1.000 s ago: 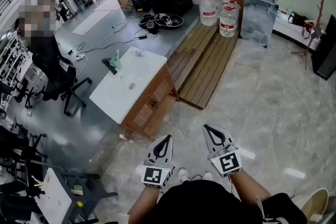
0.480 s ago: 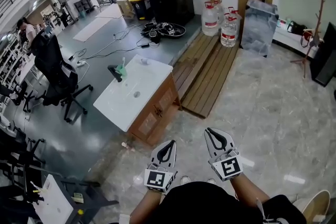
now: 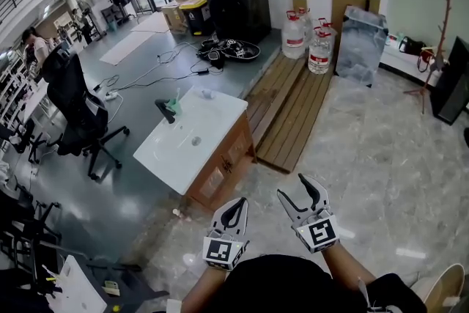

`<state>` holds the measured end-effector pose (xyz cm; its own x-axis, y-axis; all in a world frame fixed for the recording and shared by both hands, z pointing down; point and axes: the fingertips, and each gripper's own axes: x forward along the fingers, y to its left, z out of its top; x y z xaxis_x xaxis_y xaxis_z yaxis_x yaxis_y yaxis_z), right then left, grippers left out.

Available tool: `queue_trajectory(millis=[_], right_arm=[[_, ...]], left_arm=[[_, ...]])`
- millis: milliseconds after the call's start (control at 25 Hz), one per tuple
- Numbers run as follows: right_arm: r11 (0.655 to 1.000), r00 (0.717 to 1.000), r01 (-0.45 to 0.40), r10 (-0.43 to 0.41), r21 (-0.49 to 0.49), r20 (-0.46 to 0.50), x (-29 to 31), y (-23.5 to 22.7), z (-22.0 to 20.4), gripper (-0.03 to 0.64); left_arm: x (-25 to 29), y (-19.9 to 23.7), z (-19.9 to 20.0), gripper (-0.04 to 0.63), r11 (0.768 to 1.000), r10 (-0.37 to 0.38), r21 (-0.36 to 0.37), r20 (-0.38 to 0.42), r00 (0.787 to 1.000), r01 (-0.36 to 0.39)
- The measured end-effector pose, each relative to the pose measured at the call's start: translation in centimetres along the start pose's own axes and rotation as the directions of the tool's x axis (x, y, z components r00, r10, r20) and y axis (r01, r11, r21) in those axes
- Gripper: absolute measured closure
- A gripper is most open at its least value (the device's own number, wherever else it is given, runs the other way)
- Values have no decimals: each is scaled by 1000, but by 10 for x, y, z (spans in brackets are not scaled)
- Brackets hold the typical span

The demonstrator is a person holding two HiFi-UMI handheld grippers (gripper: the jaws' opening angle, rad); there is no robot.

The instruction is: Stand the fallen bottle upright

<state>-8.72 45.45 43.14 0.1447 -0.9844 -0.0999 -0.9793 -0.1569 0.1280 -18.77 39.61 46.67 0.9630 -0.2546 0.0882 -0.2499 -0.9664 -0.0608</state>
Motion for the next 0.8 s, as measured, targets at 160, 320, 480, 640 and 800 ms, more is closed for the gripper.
queue_trajectory(millis=[160, 320, 480, 640, 800], right_arm=[[999, 999, 41, -40, 27, -35, 15, 9, -5, 280], [996, 996, 86, -86, 8, 12, 27, 2, 2, 267], [995, 995, 96, -96, 10, -32, 46, -14, -14, 229], [995, 995, 99, -99, 19, 21, 79, -30, -17, 197], [990, 991, 129, -130, 49, 38, 114, -59, -23, 164]], left_arm=[[-6, 20, -4, 578, 1000, -14, -5, -4, 1000, 14], [-4, 36, -10, 578, 1000, -12, -11, -13, 1000, 12], [11, 51, -16, 578, 1000, -9, -13, -9, 1000, 9], [35, 75, -21, 578, 1000, 9, -17, -28, 1000, -9], [67, 97, -20, 578, 1000, 13, -14, -30, 999, -14]])
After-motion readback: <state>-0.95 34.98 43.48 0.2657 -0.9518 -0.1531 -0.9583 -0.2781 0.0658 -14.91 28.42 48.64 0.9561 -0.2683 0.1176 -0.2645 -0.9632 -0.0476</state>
